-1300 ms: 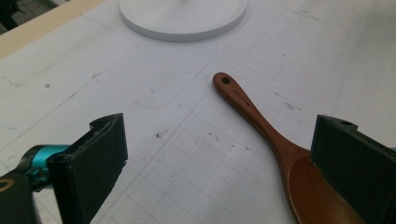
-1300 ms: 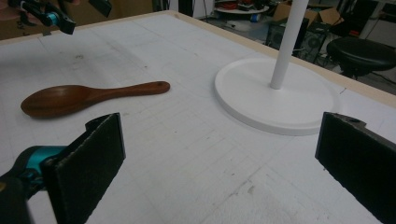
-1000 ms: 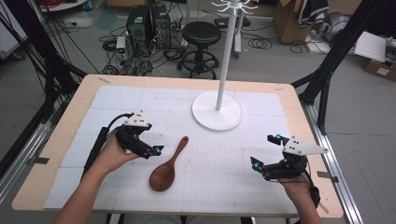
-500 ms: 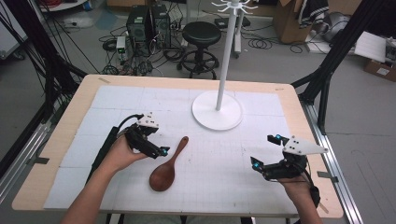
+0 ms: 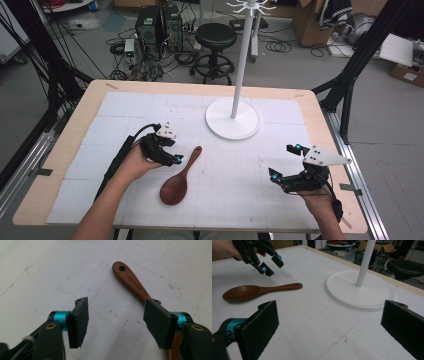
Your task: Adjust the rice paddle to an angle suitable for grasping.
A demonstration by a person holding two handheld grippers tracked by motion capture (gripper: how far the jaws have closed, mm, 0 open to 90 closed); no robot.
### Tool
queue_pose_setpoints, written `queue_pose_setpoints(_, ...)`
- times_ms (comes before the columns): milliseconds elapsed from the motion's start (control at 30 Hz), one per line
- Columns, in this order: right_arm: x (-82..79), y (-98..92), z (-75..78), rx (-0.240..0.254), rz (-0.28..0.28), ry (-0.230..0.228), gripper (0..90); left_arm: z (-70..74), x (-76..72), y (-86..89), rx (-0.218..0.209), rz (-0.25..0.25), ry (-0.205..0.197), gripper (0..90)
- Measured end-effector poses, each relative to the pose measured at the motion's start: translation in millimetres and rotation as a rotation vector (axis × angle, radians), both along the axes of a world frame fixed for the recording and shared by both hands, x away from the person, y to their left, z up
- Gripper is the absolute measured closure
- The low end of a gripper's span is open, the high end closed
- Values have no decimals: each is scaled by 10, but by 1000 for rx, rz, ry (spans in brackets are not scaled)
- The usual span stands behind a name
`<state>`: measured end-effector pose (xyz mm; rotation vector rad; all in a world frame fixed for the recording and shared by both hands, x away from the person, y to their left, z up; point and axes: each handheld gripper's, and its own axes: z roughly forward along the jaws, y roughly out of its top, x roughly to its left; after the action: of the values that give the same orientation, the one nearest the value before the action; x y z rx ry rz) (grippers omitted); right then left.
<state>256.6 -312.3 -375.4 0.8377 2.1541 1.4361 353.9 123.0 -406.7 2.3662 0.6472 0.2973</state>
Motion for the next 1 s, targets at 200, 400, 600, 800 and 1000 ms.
queue_pose_setpoints(200, 4, -2, -3, 2, 0, -5, 5, -44, 25, -49, 49, 35, -12, 545)
queue_pose_setpoints(400, 1, -5, -1, 3, -2, -4, 5, -56, 30, -117, 67, 22, -26, 693)
queue_pose_setpoints(600, -3, -7, 1, 6, -2, 0, 5, -78, 12, -200, 105, 17, -45, 844)
queue_pose_setpoints(800, 0, -9, 1, 6, -2, -4, 5, -119, 23, -277, 116, 8, -24, 897)
queue_pose_setpoints(1000, -2, -12, 0, 7, -1, -2, 5, -151, 35, -342, 127, -5, -22, 898)
